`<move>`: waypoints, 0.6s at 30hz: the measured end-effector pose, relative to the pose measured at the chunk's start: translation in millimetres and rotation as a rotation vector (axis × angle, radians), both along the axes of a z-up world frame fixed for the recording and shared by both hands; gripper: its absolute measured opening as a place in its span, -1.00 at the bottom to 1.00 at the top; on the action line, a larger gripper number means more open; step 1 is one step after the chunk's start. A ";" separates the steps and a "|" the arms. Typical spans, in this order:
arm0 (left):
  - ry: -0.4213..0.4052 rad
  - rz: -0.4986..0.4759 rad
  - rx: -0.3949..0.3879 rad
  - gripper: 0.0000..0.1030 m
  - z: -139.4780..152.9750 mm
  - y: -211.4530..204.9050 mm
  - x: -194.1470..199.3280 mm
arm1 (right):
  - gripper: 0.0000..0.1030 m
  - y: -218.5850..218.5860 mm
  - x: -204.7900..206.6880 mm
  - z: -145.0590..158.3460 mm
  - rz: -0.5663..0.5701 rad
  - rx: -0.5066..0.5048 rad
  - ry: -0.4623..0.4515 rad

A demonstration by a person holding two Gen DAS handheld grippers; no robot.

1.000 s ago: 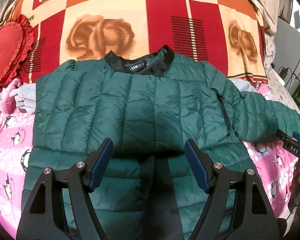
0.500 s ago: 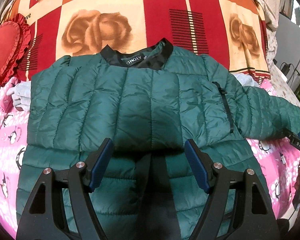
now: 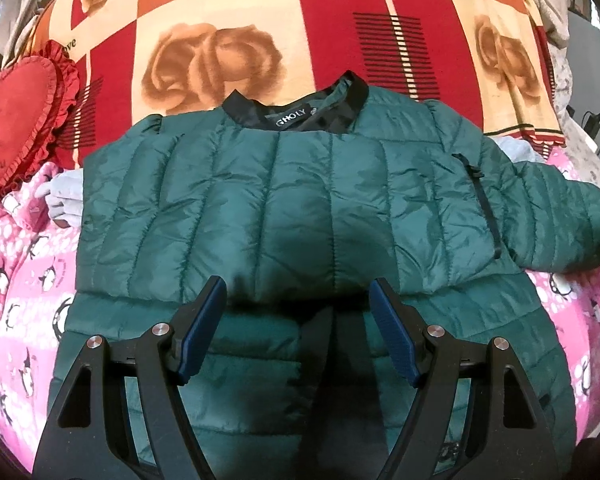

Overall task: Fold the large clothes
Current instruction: 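Move the right gripper to the other sleeve cuff of the jacket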

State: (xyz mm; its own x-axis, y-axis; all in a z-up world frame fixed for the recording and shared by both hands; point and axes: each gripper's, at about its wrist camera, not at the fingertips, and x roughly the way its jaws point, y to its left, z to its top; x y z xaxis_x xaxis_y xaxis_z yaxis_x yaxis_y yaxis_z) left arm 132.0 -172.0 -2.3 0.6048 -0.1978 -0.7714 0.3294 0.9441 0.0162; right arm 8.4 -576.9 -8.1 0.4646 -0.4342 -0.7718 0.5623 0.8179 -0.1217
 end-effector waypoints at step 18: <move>0.010 0.060 0.052 0.44 -10.8 8.1 8.6 | 0.99 -2.3 4.0 -4.9 0.001 0.014 0.027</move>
State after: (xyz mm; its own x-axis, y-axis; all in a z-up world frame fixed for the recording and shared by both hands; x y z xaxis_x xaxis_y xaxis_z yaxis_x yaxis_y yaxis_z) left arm 140.6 -163.9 -13.1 0.6070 -0.1211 -0.7855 0.2725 0.9601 0.0625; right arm 12.4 -579.2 -13.0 0.4439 -0.4228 -0.7901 0.5581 0.8203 -0.1253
